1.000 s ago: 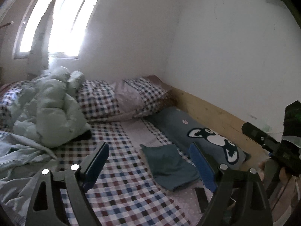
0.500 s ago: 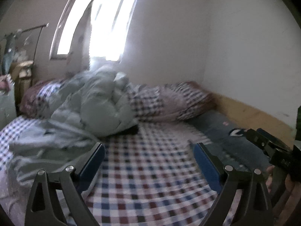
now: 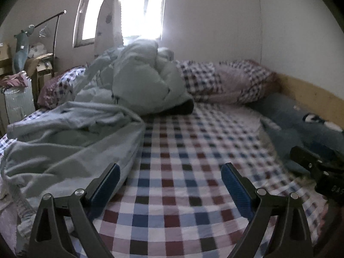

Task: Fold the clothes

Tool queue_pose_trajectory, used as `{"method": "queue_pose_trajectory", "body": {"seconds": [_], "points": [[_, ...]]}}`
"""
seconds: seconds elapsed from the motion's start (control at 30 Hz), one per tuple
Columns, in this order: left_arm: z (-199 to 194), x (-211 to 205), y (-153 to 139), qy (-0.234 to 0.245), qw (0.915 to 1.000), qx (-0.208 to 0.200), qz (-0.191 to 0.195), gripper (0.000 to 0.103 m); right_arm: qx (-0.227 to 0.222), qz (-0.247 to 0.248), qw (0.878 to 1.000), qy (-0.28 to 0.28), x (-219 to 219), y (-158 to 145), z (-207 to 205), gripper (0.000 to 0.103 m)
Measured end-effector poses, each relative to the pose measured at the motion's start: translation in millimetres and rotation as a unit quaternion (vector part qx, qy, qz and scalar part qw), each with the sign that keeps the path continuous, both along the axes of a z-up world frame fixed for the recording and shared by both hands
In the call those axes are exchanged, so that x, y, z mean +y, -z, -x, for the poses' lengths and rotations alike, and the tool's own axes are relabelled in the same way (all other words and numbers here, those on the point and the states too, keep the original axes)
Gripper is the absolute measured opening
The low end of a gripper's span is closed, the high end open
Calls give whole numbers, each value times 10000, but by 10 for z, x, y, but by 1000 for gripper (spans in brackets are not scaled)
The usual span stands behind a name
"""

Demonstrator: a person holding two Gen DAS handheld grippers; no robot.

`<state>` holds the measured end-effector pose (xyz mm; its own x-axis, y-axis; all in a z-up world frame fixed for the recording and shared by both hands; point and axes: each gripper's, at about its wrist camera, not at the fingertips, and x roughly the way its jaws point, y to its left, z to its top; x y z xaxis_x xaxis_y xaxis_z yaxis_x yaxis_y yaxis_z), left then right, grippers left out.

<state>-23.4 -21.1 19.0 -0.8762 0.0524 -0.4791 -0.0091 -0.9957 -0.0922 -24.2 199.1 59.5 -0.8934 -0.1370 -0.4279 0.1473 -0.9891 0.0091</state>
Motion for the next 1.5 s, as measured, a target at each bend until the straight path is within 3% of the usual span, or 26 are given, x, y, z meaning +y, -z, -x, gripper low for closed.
{"method": "queue_pose_trajectory", "body": {"seconds": [0.23,0.47,0.63,1.17,1.5], "points": [[152,17,224,-88,9997,-205,59,97,-412,-24,9991,95,-18,443,148,103],[179,97,338,45,9987,-200,458,97,-460,-263,9986,-59,-125,618,189,103],[245,105,441,68,9978,-399,523,97,-717,-85,9974,-54,-154,733,307,103],[280,35,494,-16,9977,-619,260,97,-911,-308,9954,16,-284,876,390,103],[278,48,509,-2,9974,-658,287,97,-935,-294,9952,67,-295,899,408,103]]}}
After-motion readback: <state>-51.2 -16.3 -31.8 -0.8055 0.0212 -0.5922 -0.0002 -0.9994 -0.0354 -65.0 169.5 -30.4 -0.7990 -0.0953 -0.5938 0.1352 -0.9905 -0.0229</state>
